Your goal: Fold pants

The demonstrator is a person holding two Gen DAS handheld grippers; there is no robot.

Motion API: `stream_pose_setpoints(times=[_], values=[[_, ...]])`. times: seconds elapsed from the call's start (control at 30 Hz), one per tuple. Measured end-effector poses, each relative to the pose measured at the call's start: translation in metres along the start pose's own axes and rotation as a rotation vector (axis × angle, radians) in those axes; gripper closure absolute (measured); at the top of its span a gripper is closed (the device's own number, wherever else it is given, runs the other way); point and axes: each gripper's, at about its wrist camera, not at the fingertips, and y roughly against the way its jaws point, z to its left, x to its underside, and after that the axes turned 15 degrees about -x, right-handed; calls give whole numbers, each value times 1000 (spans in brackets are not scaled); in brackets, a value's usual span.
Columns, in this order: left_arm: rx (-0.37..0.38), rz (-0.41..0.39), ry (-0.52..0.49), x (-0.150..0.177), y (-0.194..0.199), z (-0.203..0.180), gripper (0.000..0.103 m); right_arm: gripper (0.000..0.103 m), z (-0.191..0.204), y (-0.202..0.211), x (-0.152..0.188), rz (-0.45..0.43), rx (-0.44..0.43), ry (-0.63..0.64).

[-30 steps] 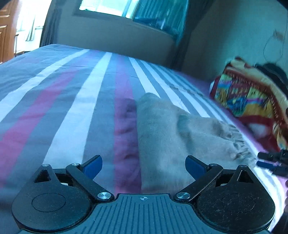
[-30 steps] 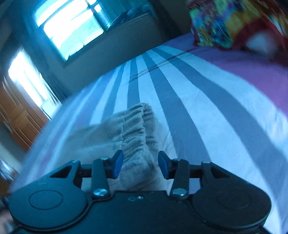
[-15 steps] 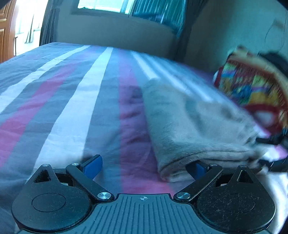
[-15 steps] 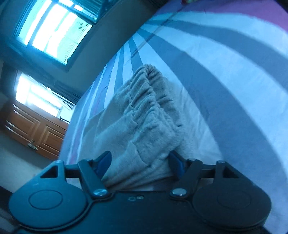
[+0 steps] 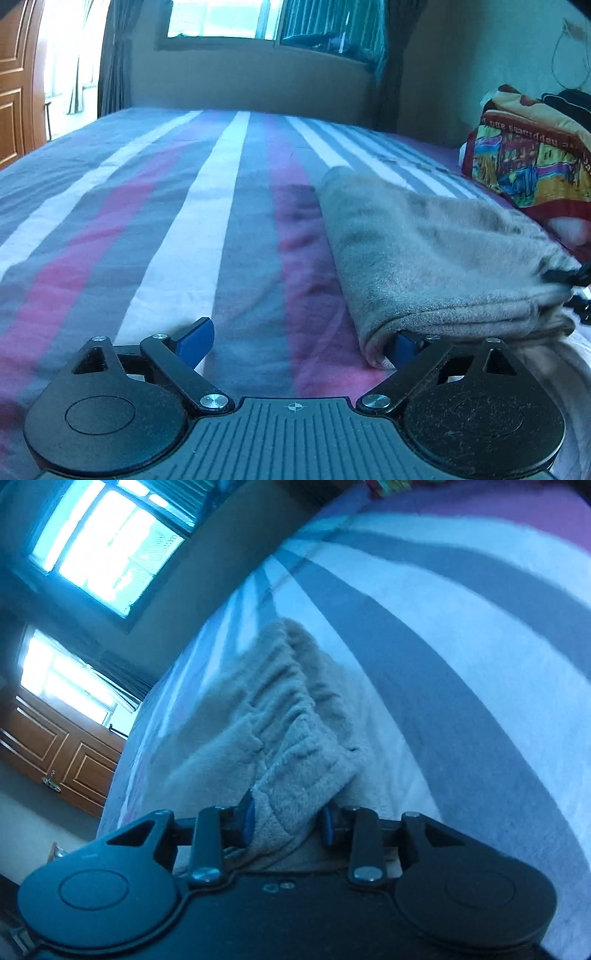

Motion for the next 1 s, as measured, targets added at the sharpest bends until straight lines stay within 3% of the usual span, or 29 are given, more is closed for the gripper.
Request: stream_pose_setpoints(times=[0.23, 0.33, 0.4, 0.47, 0.53, 0.6, 0.67, 0.77, 0.83, 0.9, 1.0], values=[[51, 50, -52, -1, 5, 6, 6, 70, -13, -1, 1, -2, 3, -17], [39, 29, -34, 10, 22, 30, 6, 60, -14, 15, 3, -18, -9, -17], [60, 2, 54, 7, 34, 45, 8, 53, -13, 32, -2, -52, 2, 17], [118, -33, 126, -5, 39, 43, 23, 59, -10, 50, -5, -117, 76, 77], [190, -48, 121, -22, 35, 20, 49, 73, -3, 56, -9, -159, 79, 122], [259, -51, 95, -34, 28, -9, 55, 81, 14, 50, -12, -183, 126, 248], [283, -43, 49, -40, 20, -37, 55, 86, 31, 34, -9, -163, 117, 375], [250, 75, -29, -30, -10, -65, 55, 89, 49, 11, 4, -70, 127, 566], [244, 74, -33, -36, -6, -66, 54, 91, 41, -11, 10, 57, 225, 603], [236, 27, -21, -47, 2, -64, 53, 91, 39, -16, 6, 83, 245, 612], [222, -17, -36, -61, -4, -70, 30, 82, 54, -11, -7, 19, 187, 611]])
